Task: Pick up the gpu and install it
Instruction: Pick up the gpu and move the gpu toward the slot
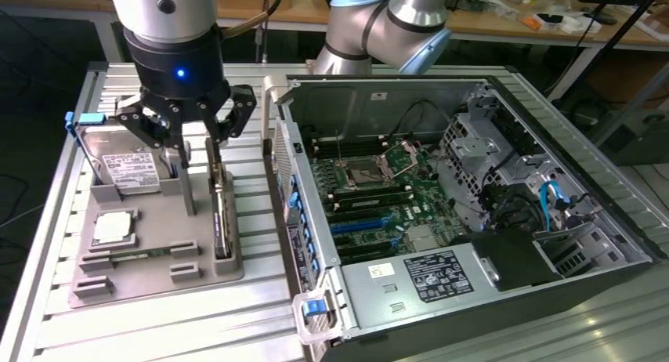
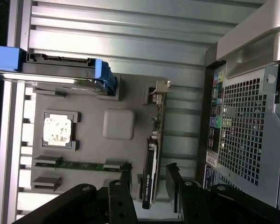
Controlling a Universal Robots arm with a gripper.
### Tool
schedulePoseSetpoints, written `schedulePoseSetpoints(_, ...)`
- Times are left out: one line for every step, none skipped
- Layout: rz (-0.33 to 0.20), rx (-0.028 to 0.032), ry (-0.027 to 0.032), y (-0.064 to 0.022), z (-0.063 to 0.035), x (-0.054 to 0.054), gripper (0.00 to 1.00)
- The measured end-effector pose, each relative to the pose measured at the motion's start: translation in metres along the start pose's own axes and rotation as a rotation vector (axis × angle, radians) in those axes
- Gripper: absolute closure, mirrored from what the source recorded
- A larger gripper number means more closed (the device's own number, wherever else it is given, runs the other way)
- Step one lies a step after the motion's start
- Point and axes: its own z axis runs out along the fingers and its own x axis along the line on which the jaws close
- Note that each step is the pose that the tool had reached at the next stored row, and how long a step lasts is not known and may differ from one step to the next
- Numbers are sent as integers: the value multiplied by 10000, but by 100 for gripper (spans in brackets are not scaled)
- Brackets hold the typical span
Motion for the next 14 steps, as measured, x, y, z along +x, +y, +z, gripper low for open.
schedulePoseSetpoints(0,1,1,-17,23,6,57)
schedulePoseSetpoints(0,1,2,-32,37,10,57)
schedulePoseSetpoints(1,1,1,-51,52,12,57)
schedulePoseSetpoints(3,1,1,-72,64,14,57)
schedulePoseSetpoints(12,1,0,-89,73,16,57)
schedulePoseSetpoints(23,0,-2,-102,82,13,57)
schedulePoseSetpoints(35,-1,-4,-111,91,5,57)
schedulePoseSetpoints(45,0,-2,-118,98,-7,57)
schedulePoseSetpoints(52,-2,-2,-125,107,-23,57)
schedulePoseSetpoints(60,-4,-3,-131,117,-38,57)
schedulePoseSetpoints(67,-9,-5,-137,129,-53,57)
schedulePoseSetpoints(78,-14,-7,-144,145,-69,57)
schedulePoseSetpoints(94,-19,-6,-155,167,-82,57)
schedulePoseSetpoints(110,-22,-7,-167,187,-88,57)
